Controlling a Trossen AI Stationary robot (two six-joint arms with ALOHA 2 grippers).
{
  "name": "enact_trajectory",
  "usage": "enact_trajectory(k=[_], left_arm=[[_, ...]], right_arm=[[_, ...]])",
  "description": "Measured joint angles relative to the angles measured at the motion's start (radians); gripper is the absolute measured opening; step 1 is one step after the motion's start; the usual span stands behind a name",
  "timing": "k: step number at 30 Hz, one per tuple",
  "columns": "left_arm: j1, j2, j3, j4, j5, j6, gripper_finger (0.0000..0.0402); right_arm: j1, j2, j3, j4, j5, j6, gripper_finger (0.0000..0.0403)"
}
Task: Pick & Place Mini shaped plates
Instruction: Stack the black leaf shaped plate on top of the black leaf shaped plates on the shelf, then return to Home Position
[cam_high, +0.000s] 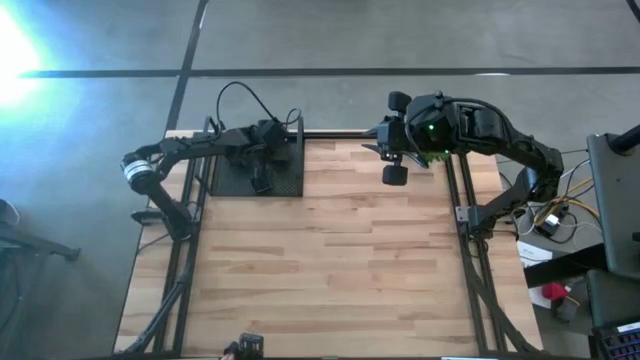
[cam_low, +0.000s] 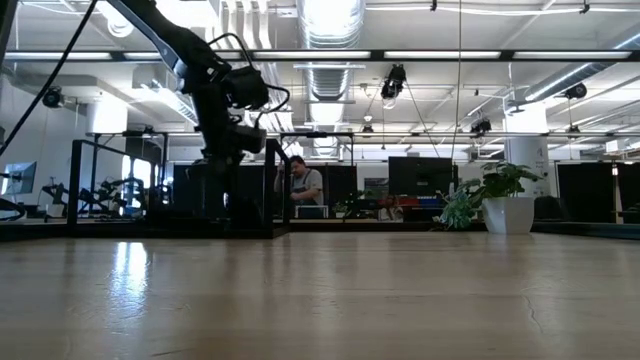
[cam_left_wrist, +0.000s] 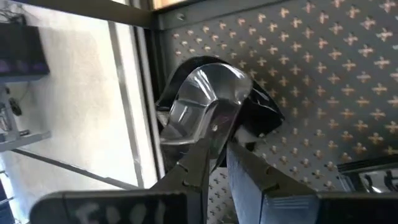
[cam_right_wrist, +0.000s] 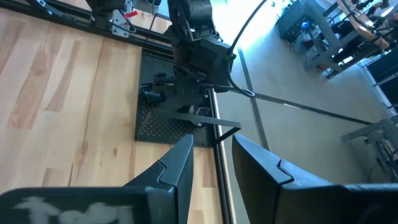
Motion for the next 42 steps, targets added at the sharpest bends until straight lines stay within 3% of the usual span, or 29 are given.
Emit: enact_trajectory(k=[8,17,23,36,42], left_arm=[[0.002,0.000,-0.033,-0.015,0.003,0.002,0.0053],[0.002,0.009,-0.048,0.080,0.001,-0.011,0.0053],[0.004,0.009,-0.048,0.079,-0.057,-0.026,0.0053],[0.011,-0.017,-0.049,0.079,-0.058,-0.297,0.0053],[-0.011,-0.186,-0.050,0.078,-0.080,-0.389,0.0053]], right_arm=[[0.000,0.000,0.000,0.000,0.000,0.009,0.0109],[0.000,0.000,0.000,0.001,0.000,0.008,0.0109],[0.000,0.000,0.000,0.001,0.000,0.009,0.0109],[-0.001,0.000,0.000,0.003,0.001,0.013,0.0109],[-0.001,-0.033,0.000,-0.042,-0.024,0.072,0.0101]])
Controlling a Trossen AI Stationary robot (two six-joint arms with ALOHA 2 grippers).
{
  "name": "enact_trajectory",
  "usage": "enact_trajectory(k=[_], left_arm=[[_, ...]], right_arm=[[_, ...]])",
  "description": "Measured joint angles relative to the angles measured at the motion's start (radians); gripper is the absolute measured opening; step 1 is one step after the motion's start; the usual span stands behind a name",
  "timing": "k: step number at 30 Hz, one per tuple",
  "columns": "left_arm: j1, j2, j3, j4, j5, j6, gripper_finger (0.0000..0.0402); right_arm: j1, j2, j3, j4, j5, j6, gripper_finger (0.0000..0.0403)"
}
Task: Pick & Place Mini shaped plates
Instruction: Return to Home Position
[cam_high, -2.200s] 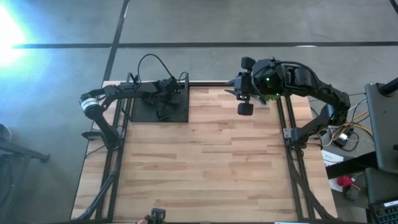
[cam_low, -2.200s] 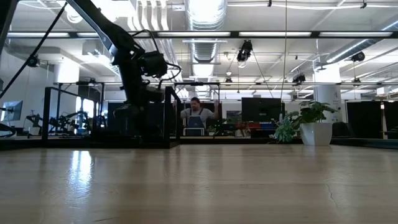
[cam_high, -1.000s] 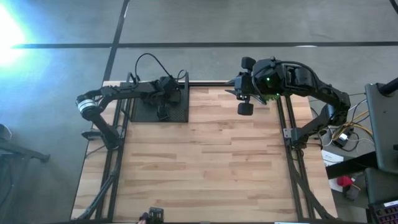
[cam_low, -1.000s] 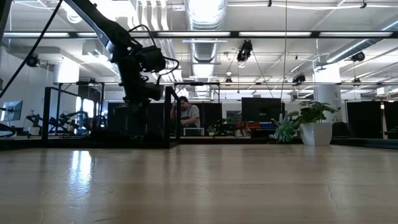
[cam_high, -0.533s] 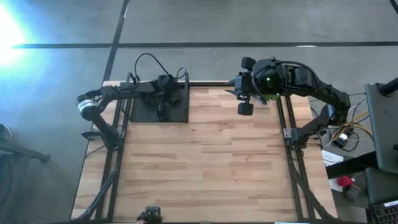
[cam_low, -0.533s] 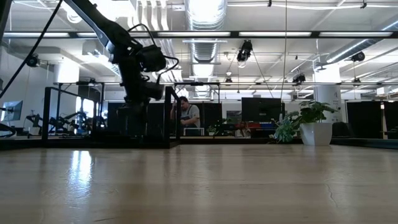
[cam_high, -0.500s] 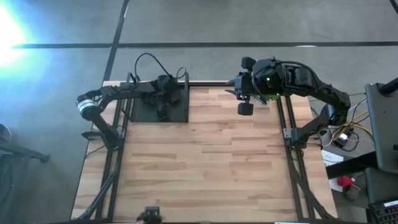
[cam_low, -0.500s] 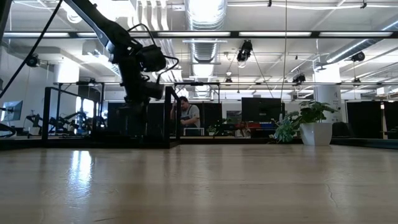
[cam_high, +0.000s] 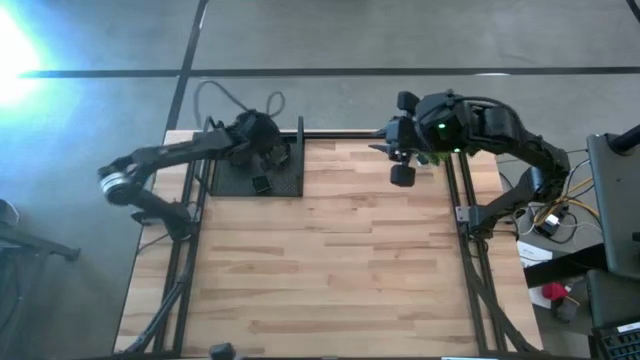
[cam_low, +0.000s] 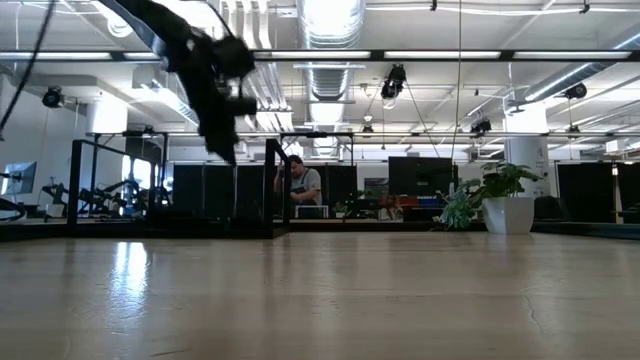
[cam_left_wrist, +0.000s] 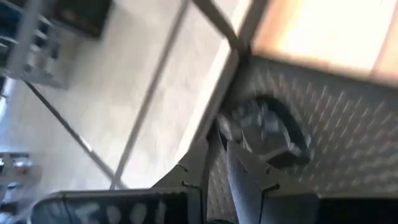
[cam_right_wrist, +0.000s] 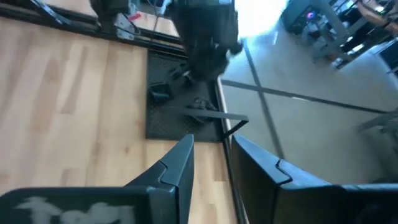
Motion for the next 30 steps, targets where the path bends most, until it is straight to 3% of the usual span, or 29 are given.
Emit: enact_trajectory(k=[3,8,12,15,22,30], left_arm=[[-0.033,-0.140,0.000,-0.009,0.014,-0.066,0.0047],[-0.117,-0.391,0.000,-0.050,0.120,-0.168,0.0006],[-0.195,-0.558,0.000,-0.050,0.147,-0.257,0.0002],[-0.249,-0.662,0.000,-0.040,0.146,-0.264,0.0001],[-0.319,-0.814,-0.006,-0.040,0.171,-0.264,0.0000],[-0.323,-0.927,-0.030,-0.040,0.308,-0.261,0.0000]], right_arm=[[0.000,-0.034,0.000,-0.004,-0.045,0.058,0.0076],[0.003,-0.086,-0.005,-0.004,-0.089,0.067,0.0018],[0.003,-0.139,-0.029,-0.011,-0.113,0.067,0.0009],[0.003,-0.193,-0.080,-0.001,-0.191,0.068,0.0008],[0.003,-0.352,-0.278,0.174,-0.397,0.147,0.0008],[0.003,-0.540,-0.552,0.487,-0.406,0.238,0.0008]])
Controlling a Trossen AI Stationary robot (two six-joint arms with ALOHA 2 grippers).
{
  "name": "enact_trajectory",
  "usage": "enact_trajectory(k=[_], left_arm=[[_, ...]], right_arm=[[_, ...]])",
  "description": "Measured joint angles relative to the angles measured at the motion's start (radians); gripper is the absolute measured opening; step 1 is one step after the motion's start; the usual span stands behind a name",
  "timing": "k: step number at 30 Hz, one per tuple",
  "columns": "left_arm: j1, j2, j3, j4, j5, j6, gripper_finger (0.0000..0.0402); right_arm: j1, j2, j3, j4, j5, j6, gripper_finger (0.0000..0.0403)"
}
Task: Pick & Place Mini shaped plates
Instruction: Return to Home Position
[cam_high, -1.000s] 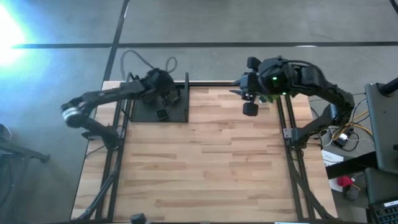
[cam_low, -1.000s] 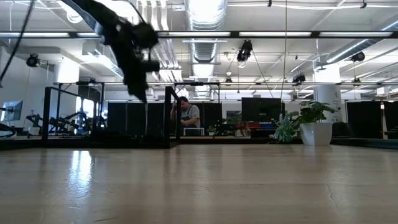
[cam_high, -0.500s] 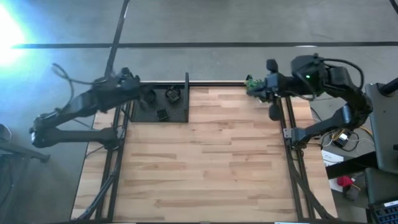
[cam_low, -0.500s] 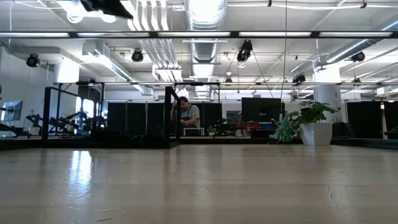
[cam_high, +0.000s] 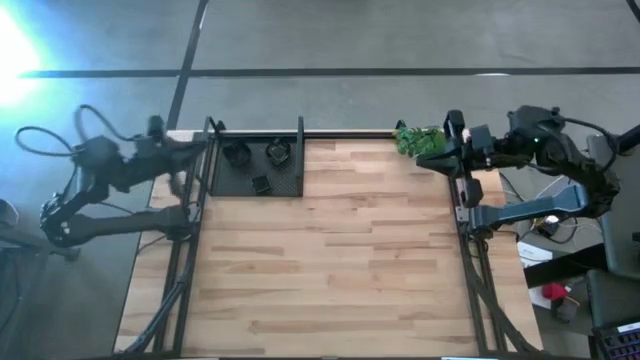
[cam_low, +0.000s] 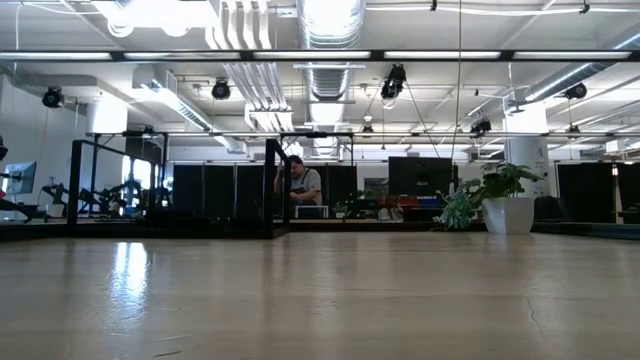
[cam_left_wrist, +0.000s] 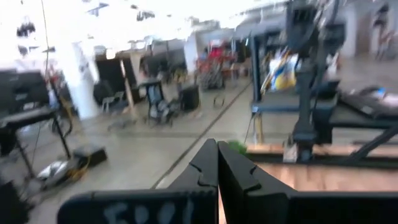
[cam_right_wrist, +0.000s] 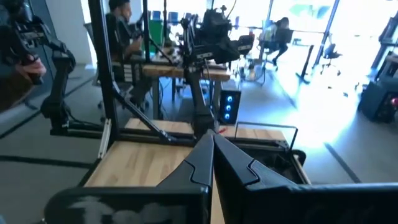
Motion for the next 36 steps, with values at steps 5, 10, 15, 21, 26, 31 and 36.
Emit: enact_trajectory(k=[5,10,15,21,26,31,36], left_arm=[[0.000,-0.075,-0.032,-0.009,0.063,0.000,0.0000],[0.000,-0.141,-0.069,-0.007,0.075,-0.001,0.0000],[0.000,-0.215,-0.128,0.001,0.081,0.009,0.0000],[0.000,-0.303,-0.186,0.061,0.081,0.017,0.0000],[0.000,-0.374,-0.214,0.066,0.081,0.035,0.0000],[0.000,-0.461,-0.255,0.071,0.079,0.043,0.0000],[0.000,-0.476,-0.268,0.057,0.068,0.043,0.0000]], right_arm=[[0.000,-0.094,-0.159,0.124,0.001,0.019,0.0008],[0.000,-0.164,-0.282,0.242,-0.010,0.057,0.0008],[0.000,-0.229,-0.377,0.293,-0.016,0.047,0.0008],[0.000,-0.300,-0.488,0.389,-0.016,0.046,0.0008],[0.000,-0.347,-0.554,0.440,-0.016,0.043,0.0008],[0.000,-0.391,-0.614,0.508,-0.016,0.052,0.0008],[0.000,-0.436,-0.654,0.532,-0.014,0.049,0.0008]])
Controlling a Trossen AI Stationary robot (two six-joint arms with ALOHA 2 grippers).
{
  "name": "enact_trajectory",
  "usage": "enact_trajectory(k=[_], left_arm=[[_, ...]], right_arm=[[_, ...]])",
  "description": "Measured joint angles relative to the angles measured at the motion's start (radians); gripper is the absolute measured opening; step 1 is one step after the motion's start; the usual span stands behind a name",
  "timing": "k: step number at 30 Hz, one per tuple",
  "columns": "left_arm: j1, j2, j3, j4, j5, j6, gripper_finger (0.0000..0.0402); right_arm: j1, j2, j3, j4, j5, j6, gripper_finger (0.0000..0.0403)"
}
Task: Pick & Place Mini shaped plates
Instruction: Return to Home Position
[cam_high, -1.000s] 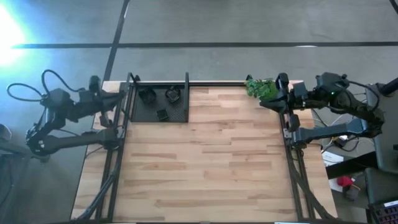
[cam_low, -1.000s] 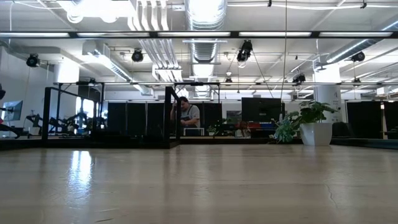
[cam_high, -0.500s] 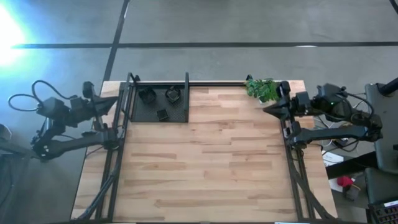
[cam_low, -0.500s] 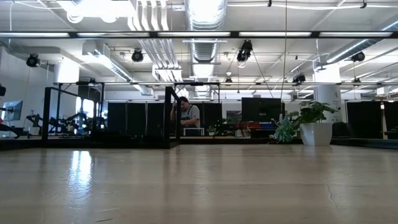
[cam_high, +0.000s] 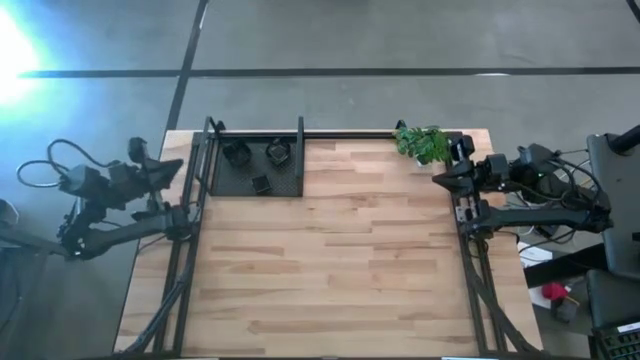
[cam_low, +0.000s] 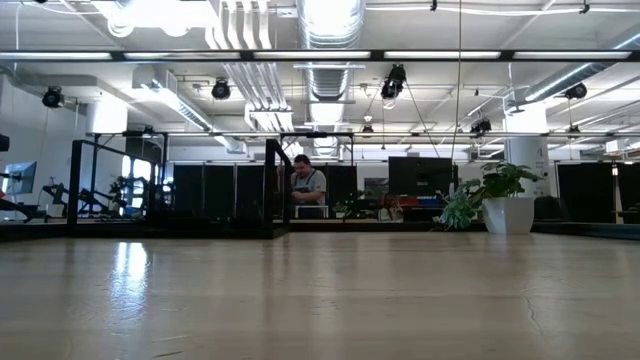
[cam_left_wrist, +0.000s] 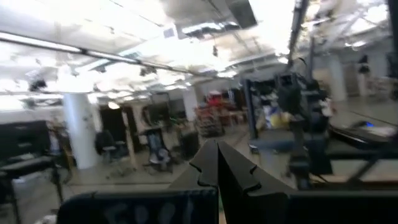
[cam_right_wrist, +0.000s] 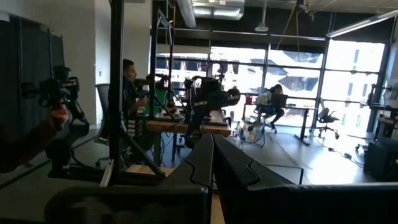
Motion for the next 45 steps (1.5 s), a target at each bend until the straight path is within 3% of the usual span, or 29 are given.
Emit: enact_trajectory(k=[10,24,34,39,45], left_arm=[[0.000,0.006,-0.044,0.026,-0.081,-0.016,0.0000],[0.000,0.007,-0.287,0.361,-0.049,-0.054,0.0000],[0.000,0.006,-0.449,0.457,-0.048,-0.087,0.0000],[0.000,0.006,-0.552,0.507,-0.047,-0.144,0.0000],[0.000,0.006,-0.665,0.607,-0.040,-0.118,0.0000]], right_arm=[[0.000,-0.148,-0.139,0.069,0.085,0.007,0.0008],[0.000,-0.467,-0.318,0.072,0.185,0.038,0.0008],[0.000,-0.449,-0.373,0.076,0.197,0.024,0.0008],[-0.001,-0.450,-0.463,0.084,0.244,0.026,0.0008],[-0.001,-0.450,-0.598,0.225,0.245,-0.003,0.0008]])
